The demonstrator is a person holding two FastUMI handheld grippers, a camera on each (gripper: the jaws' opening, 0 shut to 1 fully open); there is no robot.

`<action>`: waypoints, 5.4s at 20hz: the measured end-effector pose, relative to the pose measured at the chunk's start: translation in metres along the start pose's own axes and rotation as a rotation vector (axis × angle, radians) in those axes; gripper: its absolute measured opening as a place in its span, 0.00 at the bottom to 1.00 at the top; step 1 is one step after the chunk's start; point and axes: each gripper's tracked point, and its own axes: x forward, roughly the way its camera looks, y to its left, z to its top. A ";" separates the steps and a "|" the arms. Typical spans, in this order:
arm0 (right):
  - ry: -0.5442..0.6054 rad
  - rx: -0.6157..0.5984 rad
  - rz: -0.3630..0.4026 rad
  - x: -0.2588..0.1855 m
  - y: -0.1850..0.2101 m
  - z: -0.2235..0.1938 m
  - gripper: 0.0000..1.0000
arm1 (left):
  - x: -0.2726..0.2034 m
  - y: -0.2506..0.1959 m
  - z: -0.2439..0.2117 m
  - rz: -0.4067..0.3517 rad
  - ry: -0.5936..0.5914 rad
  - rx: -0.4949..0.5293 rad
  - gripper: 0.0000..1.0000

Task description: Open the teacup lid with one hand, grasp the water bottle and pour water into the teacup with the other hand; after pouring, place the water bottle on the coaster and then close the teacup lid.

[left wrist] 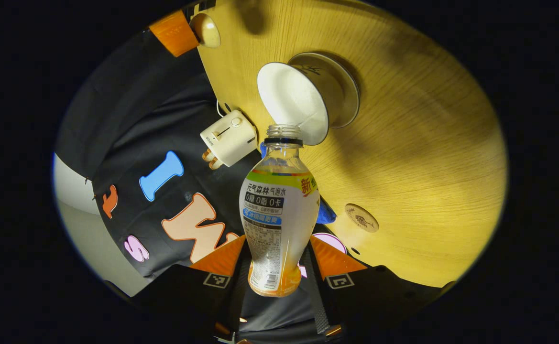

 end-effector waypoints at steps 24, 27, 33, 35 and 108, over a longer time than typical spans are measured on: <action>-0.005 -0.009 0.001 0.000 0.000 0.000 0.25 | 0.002 -0.065 0.036 -0.165 -0.157 -0.775 0.58; -0.009 -0.011 -0.002 -0.002 0.003 0.002 0.25 | -0.002 -0.069 0.033 -0.151 -0.176 -0.933 0.56; -0.023 0.053 0.016 0.001 0.013 0.011 0.25 | -0.002 -0.058 0.016 -0.090 -0.218 -1.262 0.57; -0.028 0.050 0.014 0.002 0.017 0.016 0.25 | 0.000 -0.056 0.011 -0.082 -0.245 -1.386 0.57; 0.004 0.075 0.160 0.083 0.116 0.004 0.25 | -0.020 -0.095 -0.140 0.267 -0.240 -2.122 0.95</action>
